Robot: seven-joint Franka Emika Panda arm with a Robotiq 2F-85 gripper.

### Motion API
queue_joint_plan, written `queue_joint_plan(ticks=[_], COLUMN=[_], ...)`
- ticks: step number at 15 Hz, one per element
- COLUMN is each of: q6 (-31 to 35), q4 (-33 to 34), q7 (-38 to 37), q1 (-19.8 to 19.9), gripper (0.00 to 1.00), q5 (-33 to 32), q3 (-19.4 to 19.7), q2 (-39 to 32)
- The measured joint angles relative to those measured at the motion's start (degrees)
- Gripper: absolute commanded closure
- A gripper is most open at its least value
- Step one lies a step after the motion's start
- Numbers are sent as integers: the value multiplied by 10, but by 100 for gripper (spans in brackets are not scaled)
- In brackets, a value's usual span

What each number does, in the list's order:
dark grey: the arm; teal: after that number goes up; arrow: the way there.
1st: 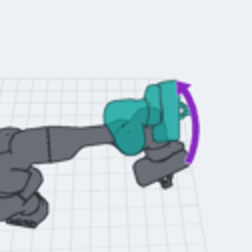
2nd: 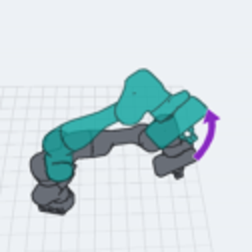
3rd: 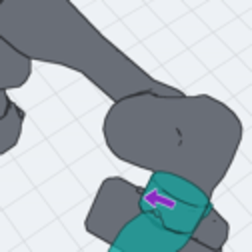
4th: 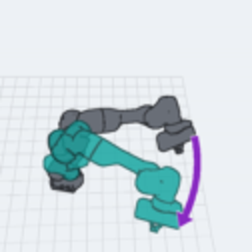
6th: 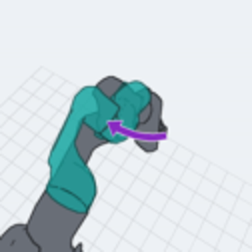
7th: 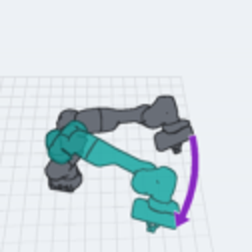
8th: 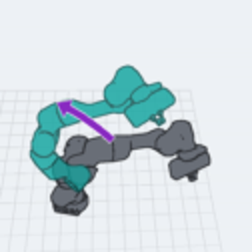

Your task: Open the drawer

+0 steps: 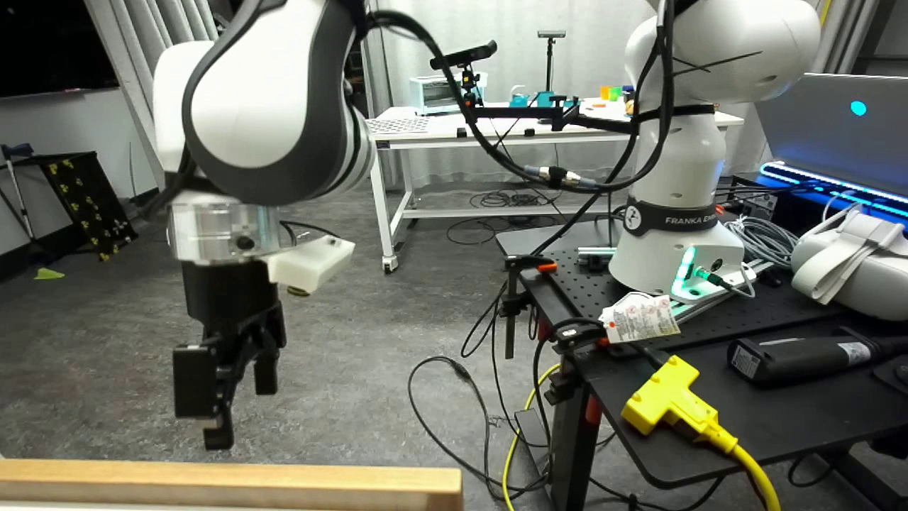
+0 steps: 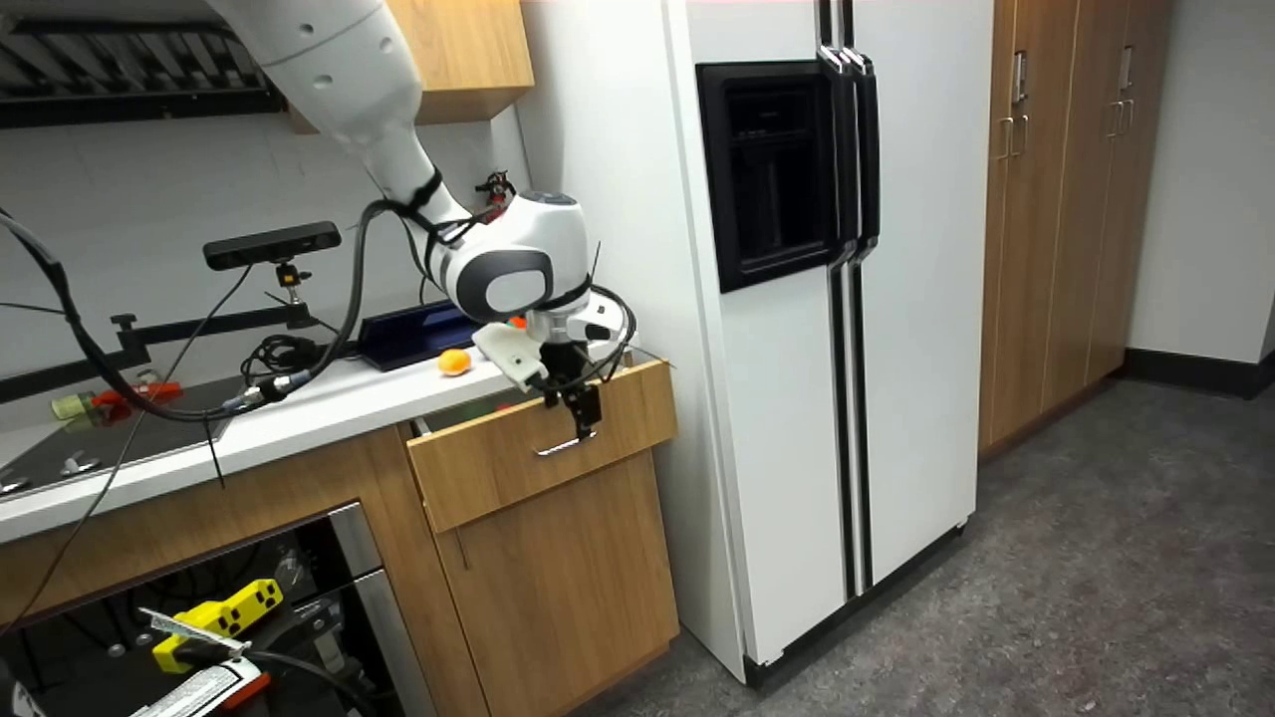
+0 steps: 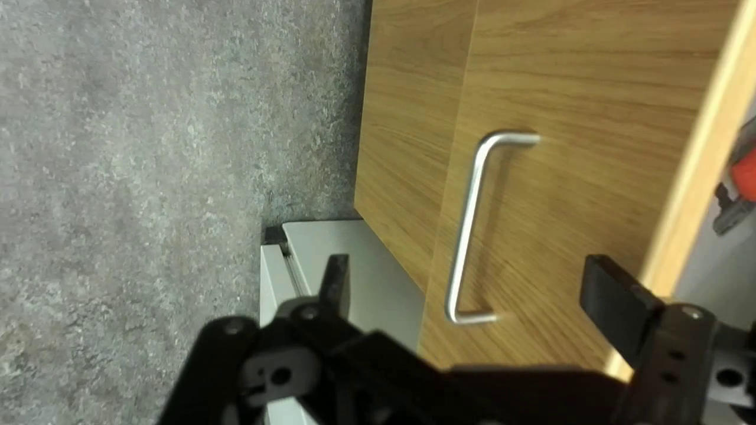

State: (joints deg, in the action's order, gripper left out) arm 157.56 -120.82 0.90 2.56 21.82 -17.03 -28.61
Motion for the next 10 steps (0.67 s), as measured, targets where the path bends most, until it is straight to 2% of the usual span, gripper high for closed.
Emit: queue_joint_plan(ticks=[4, 5, 6, 8, 10], q6=[0, 0, 0, 0, 0], q4=[-36, -39, -39, -35, -28], q7=[0, 0, 0, 0, 0], q1=[-6, -10, -15, -27, -39], gripper=[0, 3, 26, 31, 48], q5=[1, 2, 4, 8, 12], q3=[-1, -2, -5, -10, -19], q2=[82, 94, 102, 107, 105])
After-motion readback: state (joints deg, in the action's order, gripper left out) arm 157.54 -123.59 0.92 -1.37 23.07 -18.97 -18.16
